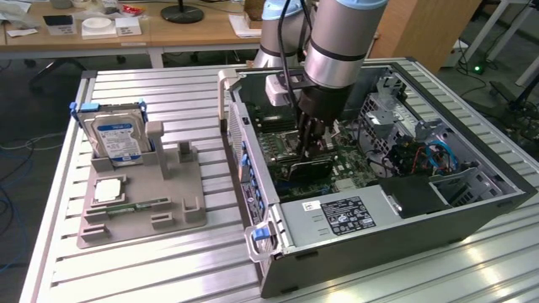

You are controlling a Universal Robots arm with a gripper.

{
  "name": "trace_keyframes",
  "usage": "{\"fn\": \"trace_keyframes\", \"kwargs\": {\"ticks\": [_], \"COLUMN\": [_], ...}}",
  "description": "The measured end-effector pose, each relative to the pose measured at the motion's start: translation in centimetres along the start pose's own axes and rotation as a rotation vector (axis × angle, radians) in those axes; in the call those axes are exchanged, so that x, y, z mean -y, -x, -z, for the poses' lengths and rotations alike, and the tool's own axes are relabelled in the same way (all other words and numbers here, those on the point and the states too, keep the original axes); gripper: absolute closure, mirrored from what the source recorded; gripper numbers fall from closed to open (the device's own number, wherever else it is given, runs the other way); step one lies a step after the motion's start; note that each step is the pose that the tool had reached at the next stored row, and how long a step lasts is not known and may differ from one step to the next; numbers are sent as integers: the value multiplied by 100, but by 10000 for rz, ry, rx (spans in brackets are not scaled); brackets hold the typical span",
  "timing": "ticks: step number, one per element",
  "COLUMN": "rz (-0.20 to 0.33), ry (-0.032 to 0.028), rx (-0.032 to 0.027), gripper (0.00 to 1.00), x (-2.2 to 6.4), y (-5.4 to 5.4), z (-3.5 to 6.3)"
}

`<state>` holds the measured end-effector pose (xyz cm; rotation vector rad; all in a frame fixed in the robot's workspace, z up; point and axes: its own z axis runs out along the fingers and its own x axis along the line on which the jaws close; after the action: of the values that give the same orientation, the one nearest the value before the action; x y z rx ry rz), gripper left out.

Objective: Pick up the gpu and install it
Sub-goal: 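Insert the gpu into the slot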

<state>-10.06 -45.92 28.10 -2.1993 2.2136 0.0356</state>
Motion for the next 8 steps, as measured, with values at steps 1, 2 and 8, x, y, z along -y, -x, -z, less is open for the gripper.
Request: {"fn": "trace_keyframes", "kwargs": {"ticks": [1,2,8], "rz": [0,0,0], "ry": [0,0,1], "rx": [-1,-1,-1], "gripper": [75,81,89], "x": [0,0,0], "y": [0,0,0], "z": [0,0,0]}}
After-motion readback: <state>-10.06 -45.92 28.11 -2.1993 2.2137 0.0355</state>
